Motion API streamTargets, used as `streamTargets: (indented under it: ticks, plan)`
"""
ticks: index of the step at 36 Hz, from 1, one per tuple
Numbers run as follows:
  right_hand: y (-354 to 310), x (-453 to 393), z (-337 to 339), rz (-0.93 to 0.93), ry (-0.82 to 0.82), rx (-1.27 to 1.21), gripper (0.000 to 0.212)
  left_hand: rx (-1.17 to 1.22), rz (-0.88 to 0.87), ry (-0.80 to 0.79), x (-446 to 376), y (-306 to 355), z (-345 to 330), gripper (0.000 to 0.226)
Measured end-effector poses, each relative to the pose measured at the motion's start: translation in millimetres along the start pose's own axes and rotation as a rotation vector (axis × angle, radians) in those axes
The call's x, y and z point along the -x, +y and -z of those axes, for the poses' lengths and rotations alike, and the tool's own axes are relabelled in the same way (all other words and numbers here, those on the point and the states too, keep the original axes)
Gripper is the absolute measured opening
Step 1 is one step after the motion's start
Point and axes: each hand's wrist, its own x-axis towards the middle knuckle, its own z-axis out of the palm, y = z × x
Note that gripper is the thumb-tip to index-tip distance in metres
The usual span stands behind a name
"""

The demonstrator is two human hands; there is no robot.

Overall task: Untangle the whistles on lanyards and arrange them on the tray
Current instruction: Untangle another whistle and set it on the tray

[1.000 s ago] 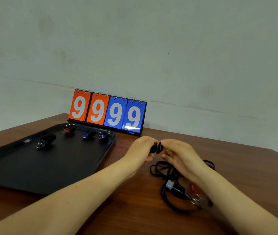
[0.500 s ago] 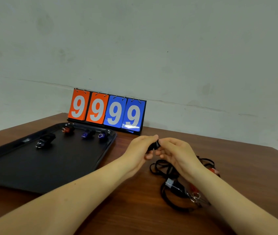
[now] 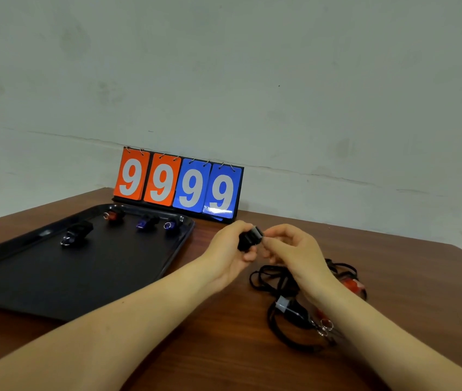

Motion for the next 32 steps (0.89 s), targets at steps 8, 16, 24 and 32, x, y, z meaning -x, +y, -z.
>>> streamTargets:
  ticks: [8, 16, 24, 32]
  plan:
    - [4, 4, -8, 0.224, -0.004, 0.347, 0.024, 0.208, -0.007, 0.022, 2, 2, -3, 0.030]
    - [1, 4, -6, 0.255, 0.015, 0.400, 0.025, 0.210, 0.011, -0.050, 4, 1, -7, 0.025]
    - [4, -3, 3, 0.098, 0.079, 0.183, 0.020, 0.006, 0.004, -0.123, 6, 1, -3, 0.032]
    - [2, -3, 4, 0.109, 0.098, 0.088, 0.025, -0.093, -0.120, -0.185, 7, 3, -1, 0.021]
